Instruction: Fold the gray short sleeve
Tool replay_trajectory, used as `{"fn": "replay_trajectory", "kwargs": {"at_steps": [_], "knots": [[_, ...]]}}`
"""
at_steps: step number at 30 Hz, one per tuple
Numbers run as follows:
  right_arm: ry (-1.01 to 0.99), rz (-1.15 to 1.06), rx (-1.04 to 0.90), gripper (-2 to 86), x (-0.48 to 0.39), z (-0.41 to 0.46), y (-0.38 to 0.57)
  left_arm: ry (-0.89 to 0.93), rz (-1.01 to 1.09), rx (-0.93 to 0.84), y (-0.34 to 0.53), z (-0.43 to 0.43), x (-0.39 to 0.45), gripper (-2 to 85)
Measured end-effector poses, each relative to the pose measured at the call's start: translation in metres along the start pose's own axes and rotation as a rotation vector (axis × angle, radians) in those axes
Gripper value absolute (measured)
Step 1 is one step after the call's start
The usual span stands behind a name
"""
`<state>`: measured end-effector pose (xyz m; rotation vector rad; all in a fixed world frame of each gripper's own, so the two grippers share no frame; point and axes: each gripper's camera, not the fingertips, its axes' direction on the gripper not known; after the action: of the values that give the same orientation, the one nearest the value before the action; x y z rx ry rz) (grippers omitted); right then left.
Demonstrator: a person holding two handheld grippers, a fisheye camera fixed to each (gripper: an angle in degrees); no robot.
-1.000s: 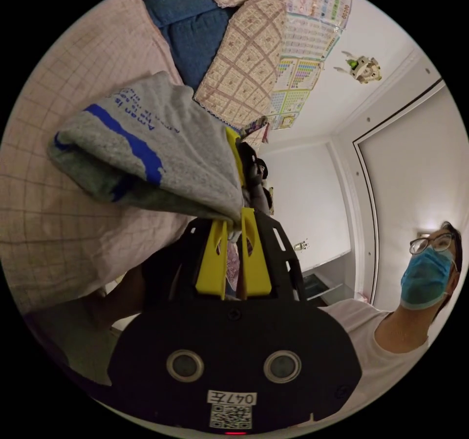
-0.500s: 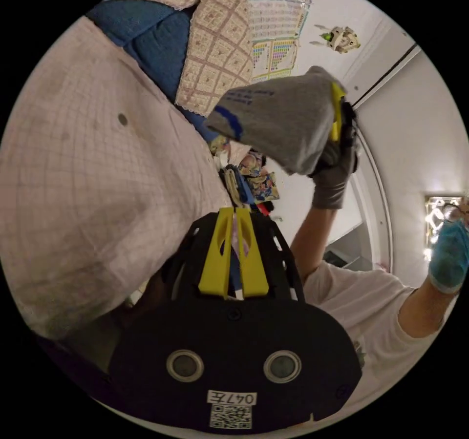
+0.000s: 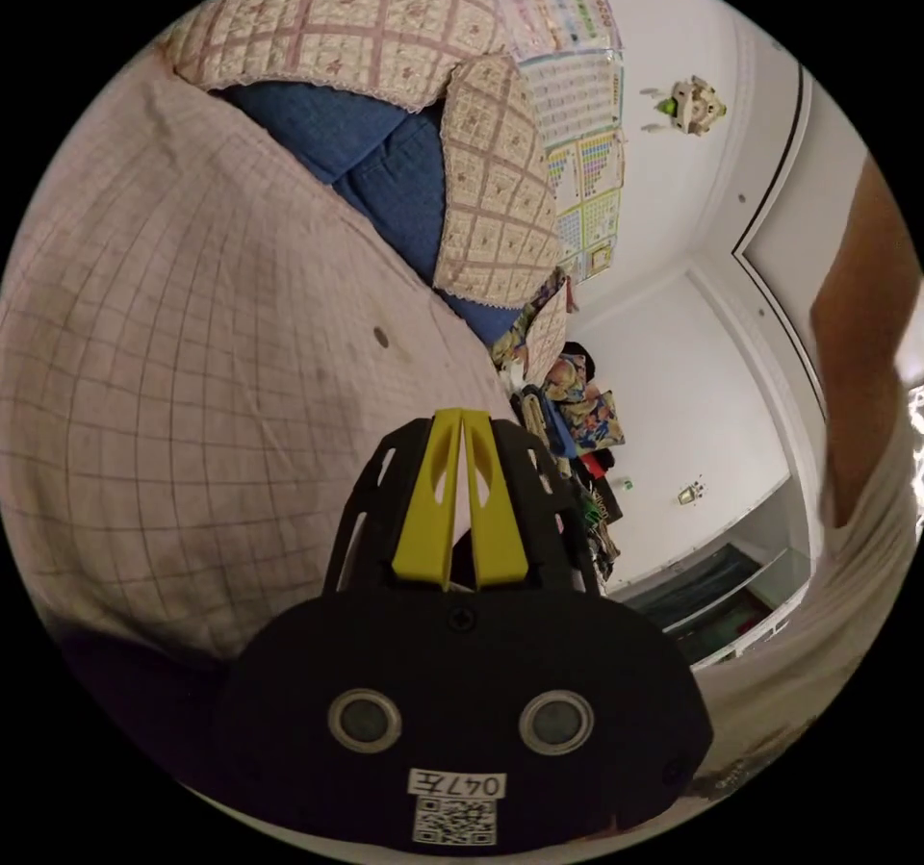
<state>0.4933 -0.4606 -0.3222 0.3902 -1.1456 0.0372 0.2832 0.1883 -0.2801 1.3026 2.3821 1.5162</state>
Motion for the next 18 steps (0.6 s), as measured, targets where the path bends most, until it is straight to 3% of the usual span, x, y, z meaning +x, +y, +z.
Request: {"fn": "replay_trajectory", "kwargs": {"at_steps": [4, 10, 13, 18], "knots": [[-0.044, 0.165, 0.094, 1.6, 0.075, 0.087, -0.056, 0.023, 0.012, 0.067, 0.0, -0.021, -0.003, -1.0], [0.312, 0.445, -0.156, 8.0, 0.182, 0.171, -0.008, 0.064, -0.033, 0.092, 0.002, -0.044, -0.018, -1.0], [0.37, 0.434, -0.14, 10.2, 0.193, 0.137, 0.015, 0.055, -0.058, 0.057, 0.007, -0.045, -0.019, -1.0], [0.486, 0.265, -0.075, 6.7, 0.147, 0.018, 0.005, 0.003, -0.007, 0.033, 0.019, -0.042, 0.003, -1.0]]}}
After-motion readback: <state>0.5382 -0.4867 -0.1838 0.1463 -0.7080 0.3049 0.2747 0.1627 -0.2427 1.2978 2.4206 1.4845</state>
